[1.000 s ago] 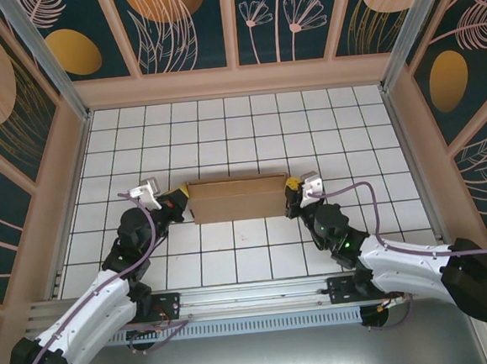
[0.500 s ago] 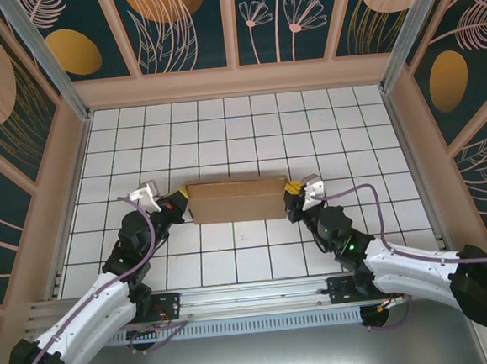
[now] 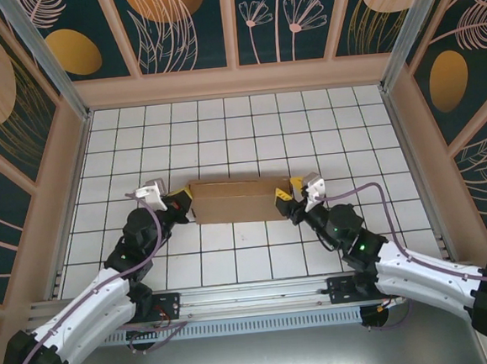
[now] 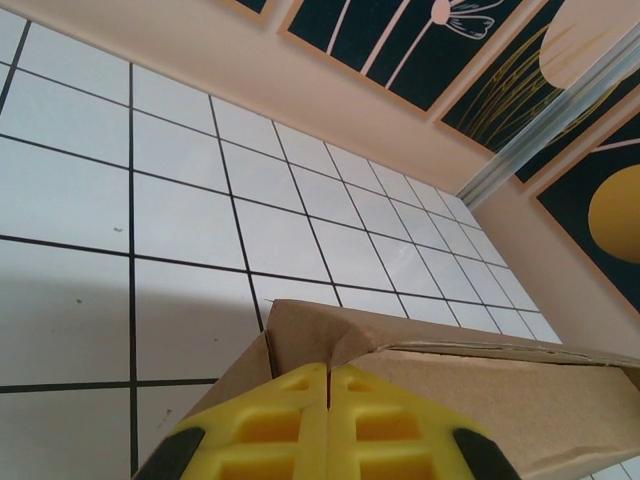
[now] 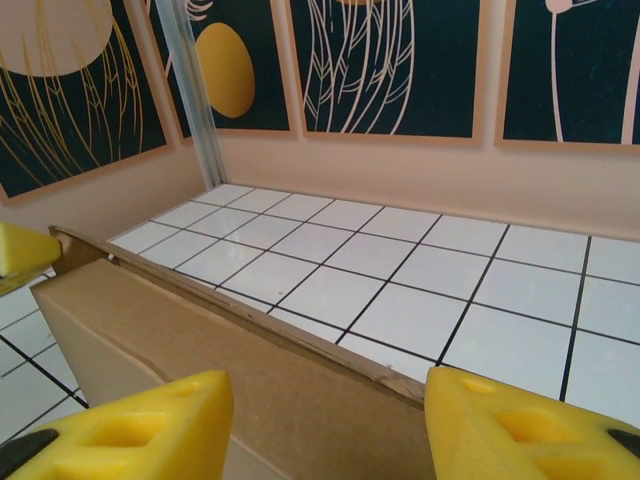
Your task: Fold the paper box
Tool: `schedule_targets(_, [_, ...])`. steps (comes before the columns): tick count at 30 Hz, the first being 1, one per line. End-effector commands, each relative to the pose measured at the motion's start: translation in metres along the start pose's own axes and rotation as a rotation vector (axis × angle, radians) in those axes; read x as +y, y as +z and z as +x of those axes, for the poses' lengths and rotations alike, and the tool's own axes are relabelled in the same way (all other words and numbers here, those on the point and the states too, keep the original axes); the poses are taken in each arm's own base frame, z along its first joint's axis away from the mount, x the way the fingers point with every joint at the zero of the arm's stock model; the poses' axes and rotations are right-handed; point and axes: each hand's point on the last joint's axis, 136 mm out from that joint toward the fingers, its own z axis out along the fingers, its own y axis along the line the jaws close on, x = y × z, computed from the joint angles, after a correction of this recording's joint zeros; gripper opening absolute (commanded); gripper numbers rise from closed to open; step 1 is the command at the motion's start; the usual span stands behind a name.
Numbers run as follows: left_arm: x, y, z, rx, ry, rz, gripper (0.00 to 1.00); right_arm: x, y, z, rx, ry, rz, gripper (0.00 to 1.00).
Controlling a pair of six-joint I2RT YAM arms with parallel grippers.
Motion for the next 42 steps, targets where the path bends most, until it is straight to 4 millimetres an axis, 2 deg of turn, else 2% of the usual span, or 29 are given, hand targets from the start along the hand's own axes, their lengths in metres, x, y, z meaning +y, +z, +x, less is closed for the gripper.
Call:
schedule_targets(1, [0.028,-0.001,0.045,0.165,0.049,-0.113,0.00,0.004,-0.002,-0.030,-0.028,0.056,-0.015,0.53])
schedule_targets(3, [0.029,-0.001,0.044,0.160,0.049,-0.115,0.00,0.005,-0.001,-0.035,0.018,0.069,-0.022,0.51])
schedule_targets(5, [0.031,-0.002,0.043,0.152,0.050,-0.124,0.00,-0.005,-0.001,-0.040,0.078,0.104,0.050,0.47])
schedule_targets(8, [0.031,-0.002,0.043,0.154,0.057,-0.127,0.00,-0.017,-0.005,-0.055,0.048,0.175,0.117,0.38])
schedule_targets(10, [0.031,-0.001,0.043,0.158,0.063,-0.128,0.00,-0.027,-0.006,-0.062,0.044,0.247,0.167,0.38])
schedule_targets(12, [0.033,-0.001,0.045,0.162,0.065,-0.134,0.00,-0.038,0.000,-0.059,0.111,0.326,0.210,0.39])
schedule_targets(15, [0.033,0.000,0.045,0.163,0.065,-0.136,0.00,-0.058,0.015,-0.040,0.297,0.480,0.276,0.42])
schedule_targets(17, [0.033,0.000,0.045,0.161,0.063,-0.137,0.00,-0.063,0.021,-0.029,0.364,0.557,0.297,0.43])
schedule_targets(21, [0.035,0.000,0.047,0.166,0.062,-0.139,0.00,-0.052,0.036,-0.017,0.421,0.672,0.225,0.48])
schedule_targets(24, [0.038,0.000,0.051,0.173,0.052,-0.151,0.00,-0.046,0.043,0.001,0.475,0.694,0.226,0.51])
schedule_targets(26, [0.038,0.001,0.051,0.172,0.040,-0.150,0.00,-0.047,0.042,0.013,0.489,0.678,0.246,0.51])
schedule_targets(31, [0.034,0.001,0.048,0.171,0.031,-0.141,0.00,-0.050,0.035,0.042,0.522,0.668,0.277,0.40])
schedule_targets(35, [0.029,0.001,0.043,0.170,0.021,-0.129,0.16,-0.049,0.031,0.056,0.536,0.617,0.312,0.35])
schedule_targets(38, [0.022,0.001,0.036,0.158,0.000,-0.108,0.34,-0.051,0.028,0.065,0.545,0.591,0.345,0.34])
schedule_targets(42, [0.011,-0.002,0.026,0.138,-0.015,-0.081,0.53,-0.054,0.027,0.066,0.533,0.580,0.375,0.34])
